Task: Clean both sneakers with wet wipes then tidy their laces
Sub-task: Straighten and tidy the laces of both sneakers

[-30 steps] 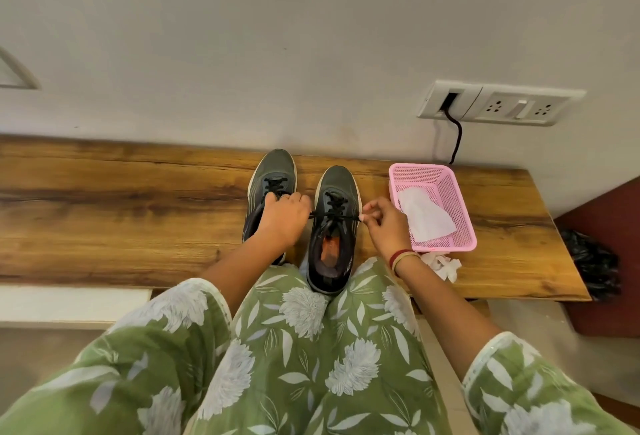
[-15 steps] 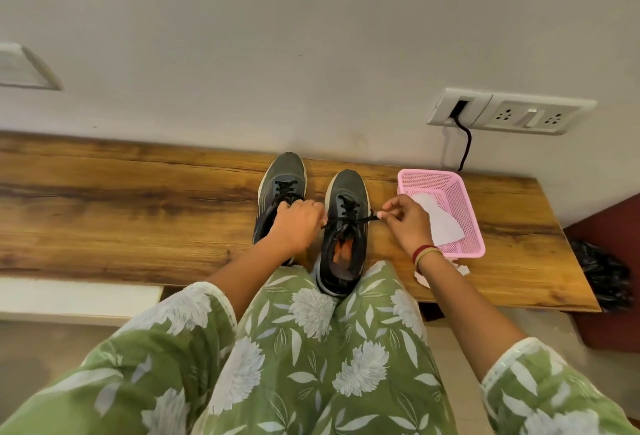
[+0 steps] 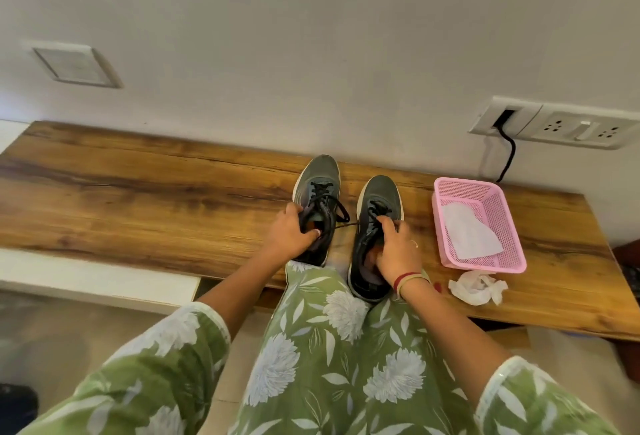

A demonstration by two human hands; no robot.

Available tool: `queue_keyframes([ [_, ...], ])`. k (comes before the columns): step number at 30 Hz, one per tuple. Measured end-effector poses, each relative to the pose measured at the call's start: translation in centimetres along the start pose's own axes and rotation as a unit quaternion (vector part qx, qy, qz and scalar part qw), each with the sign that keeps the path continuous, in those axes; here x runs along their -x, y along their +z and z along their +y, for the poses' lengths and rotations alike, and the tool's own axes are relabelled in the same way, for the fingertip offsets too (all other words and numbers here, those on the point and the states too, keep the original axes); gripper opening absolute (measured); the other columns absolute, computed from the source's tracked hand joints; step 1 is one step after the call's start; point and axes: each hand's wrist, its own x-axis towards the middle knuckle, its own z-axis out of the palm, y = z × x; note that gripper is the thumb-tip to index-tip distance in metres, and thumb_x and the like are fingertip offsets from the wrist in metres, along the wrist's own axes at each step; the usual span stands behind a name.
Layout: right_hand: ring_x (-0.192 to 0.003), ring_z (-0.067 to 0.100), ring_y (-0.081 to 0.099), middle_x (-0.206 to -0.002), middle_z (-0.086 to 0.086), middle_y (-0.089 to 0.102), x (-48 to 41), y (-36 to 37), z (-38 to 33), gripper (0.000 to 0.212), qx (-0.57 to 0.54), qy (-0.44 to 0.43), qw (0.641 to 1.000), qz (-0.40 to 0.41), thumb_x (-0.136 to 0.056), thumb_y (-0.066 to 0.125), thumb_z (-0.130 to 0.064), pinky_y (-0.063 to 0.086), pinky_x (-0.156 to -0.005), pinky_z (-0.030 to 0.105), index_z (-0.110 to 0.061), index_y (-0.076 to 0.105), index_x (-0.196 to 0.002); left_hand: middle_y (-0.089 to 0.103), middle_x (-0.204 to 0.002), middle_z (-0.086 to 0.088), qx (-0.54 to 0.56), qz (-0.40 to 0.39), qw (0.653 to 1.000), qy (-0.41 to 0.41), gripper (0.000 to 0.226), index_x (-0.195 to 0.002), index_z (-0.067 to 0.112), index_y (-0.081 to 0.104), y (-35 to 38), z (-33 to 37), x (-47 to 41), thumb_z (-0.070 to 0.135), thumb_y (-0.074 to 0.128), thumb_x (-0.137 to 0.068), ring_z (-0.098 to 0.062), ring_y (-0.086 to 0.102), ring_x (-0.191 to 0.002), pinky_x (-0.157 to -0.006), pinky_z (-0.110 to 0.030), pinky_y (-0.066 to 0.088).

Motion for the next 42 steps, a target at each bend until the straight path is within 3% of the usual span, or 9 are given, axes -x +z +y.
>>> queue_keyframes([
  [9,-0.096,0.037,0.058,-0.128,0.016,0.043,-2.6,-1.7,2.5,0.06,0.033,-0.024,0.998,0.045,-0.089,0.04,0.003,0.049,-0.083,0.045,-0.024,0.033,-0.141,0.045,-0.132,-0.018,0.002,-0.03,0.999,0.022,0.056,-0.14,0.015,0.032,0.7,1.2,-0.8,0.005,0.055,-0.09,-0.033,0.049,-0.118,-0.093,-0.036,0.043],
  [15,-0.119,0.037,0.046,-0.136,0.014,0.039,-4.1,-4.0,2.8,0.06,0.059,0.021,0.997,-0.045,-0.085,0.057,-0.012,0.041,-0.097,0.047,-0.025,0.034,-0.139,0.049,-0.128,-0.015,-0.009,-0.047,0.998,0.046,0.057,-0.137,0.02,0.035,0.9,0.4,-1.4,0.001,0.056,-0.087,-0.031,0.051,-0.114,-0.091,-0.037,0.044],
  [17,-0.125,0.035,0.039,-0.137,0.012,0.036,-4.0,-4.8,1.2,0.059,0.083,-0.004,0.997,0.002,-0.083,0.059,-0.014,0.036,-0.101,0.048,-0.024,0.039,-0.137,0.05,-0.129,-0.014,-0.015,-0.066,0.996,0.059,0.059,-0.137,0.02,0.036,0.9,0.4,-1.5,0.003,0.059,-0.085,-0.029,0.051,-0.115,-0.091,-0.034,0.043],
  [19,-0.116,0.026,0.046,-0.128,0.008,0.045,-3.7,-5.1,-1.1,0.044,-0.002,-0.063,0.996,0.058,-0.084,0.058,-0.014,0.041,-0.096,0.037,-0.021,0.052,-0.127,0.051,-0.129,-0.011,-0.024,-0.101,0.992,0.07,0.062,-0.136,0.018,0.039,0.5,0.6,-1.9,0.01,0.068,-0.081,-0.027,0.052,-0.116,-0.089,-0.031,0.042],
  [21,-0.096,0.015,0.054,-0.111,0.003,0.058,-3.3,-4.7,-3.8,0.022,-0.141,-0.054,0.988,0.014,-0.089,0.058,-0.02,0.042,-0.083,0.026,-0.017,0.065,-0.109,0.055,-0.127,-0.005,-0.053,-0.135,0.987,0.064,0.068,-0.134,0.017,0.042,-0.4,1.2,-2.6,0.022,0.078,-0.075,-0.024,0.053,-0.114,-0.089,-0.031,0.044],
  [26,-0.07,0.015,0.057,-0.07,-0.002,0.061,-4.7,-1.1,-6.4,0.02,-0.359,0.084,0.925,-0.091,-0.085,0.066,-0.03,0.048,-0.071,0.031,-0.011,0.071,-0.084,0.053,-0.133,-0.006,-0.043,-0.073,0.992,0.099,0.063,-0.134,0.014,0.046,-1.2,3.2,-4.3,0.026,0.075,-0.079,-0.022,0.052,-0.118,-0.097,-0.034,0.044],
  [31,-0.056,0.008,0.048,-0.065,-0.001,0.056,-5.5,-0.2,-5.8,0.007,-0.491,0.15,0.852,-0.103,-0.085,0.068,-0.012,0.039,-0.04,0.014,-0.015,0.064,-0.08,0.059,-0.111,-0.003,0.061,-0.105,0.988,0.099,0.06,-0.132,0.013,0.048,0.3,3.7,-5.5,0.011,0.075,-0.078,-0.019,0.058,-0.097,-0.083,-0.024,0.044],
  [38,-0.05,0.005,0.042,-0.065,-0.002,0.056,-6.4,-1.3,-6.3,0.008,-0.574,0.143,0.79,-0.164,-0.093,0.056,-0.013,0.031,-0.039,0.016,-0.015,0.059,-0.085,0.058,-0.084,0.0,0.089,-0.136,0.982,0.097,0.042,-0.116,0.011,0.058,-0.2,3.2,-6.7,0.011,0.075,-0.078,-0.019,0.058,-0.082,-0.083,-0.033,0.049],
  [42,-0.047,0.003,0.044,-0.067,-0.001,0.053,-6.2,-2.7,-6.4,0.019,-0.567,0.088,0.801,-0.172,-0.097,0.049,-0.014,0.038,-0.043,0.015,-0.009,0.061,-0.083,0.062,-0.081,-0.003,0.113,-0.181,0.969,0.121,0.012,-0.1,0.01,0.064,-1.5,4.2,-6.6,0.007,0.059,-0.09,-0.015,0.057,-0.072,-0.067,-0.027,0.049],
])
